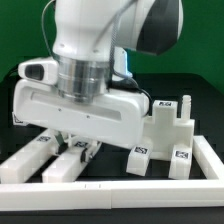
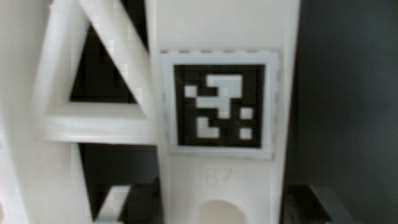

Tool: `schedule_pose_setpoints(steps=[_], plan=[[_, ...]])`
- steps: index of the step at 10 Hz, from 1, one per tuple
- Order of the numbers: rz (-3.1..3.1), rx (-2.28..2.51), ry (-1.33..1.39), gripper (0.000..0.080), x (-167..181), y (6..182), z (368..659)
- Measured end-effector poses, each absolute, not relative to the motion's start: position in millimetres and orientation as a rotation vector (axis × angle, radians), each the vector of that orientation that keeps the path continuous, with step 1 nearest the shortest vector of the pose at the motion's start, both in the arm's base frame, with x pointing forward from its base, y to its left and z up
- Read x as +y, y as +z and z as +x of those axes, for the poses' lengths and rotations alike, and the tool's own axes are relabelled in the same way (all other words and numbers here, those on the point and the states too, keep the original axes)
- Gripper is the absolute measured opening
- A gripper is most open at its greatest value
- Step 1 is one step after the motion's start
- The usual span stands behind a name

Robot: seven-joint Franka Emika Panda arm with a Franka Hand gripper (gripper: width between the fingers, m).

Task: Assemble chair

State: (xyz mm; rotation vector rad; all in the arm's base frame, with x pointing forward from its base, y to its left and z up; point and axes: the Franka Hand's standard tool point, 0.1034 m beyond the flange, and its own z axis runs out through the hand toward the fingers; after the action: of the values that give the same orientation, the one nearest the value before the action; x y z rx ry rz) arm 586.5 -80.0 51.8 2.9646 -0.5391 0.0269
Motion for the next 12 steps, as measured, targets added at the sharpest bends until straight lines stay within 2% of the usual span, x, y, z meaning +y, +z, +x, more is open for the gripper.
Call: schedule_pose_setpoints(steps=[2,4,5,6,9,10,11,12], plan=[[2.996,-0.561,0.014,0.0288,-73,98.1,591],[3.004,-0.605,-0.008,0.0288,-48,141.2,594],[2.989,-0.630,0.001,0.0288,-36,143.4,595],[2.961,-0.649,-0.025,0.0288,-37,122.7,592],[2.965,-0.632,-0.035,0.0288,-36,120.1,590],[2.951,-0.603,-0.057,0.0288,-20,120.2,588],[2.977,-0.530,-0.080,0.0288,3,135.1,586],[3.005,-0.520,-0.076,0.0288,15,158.9,584]])
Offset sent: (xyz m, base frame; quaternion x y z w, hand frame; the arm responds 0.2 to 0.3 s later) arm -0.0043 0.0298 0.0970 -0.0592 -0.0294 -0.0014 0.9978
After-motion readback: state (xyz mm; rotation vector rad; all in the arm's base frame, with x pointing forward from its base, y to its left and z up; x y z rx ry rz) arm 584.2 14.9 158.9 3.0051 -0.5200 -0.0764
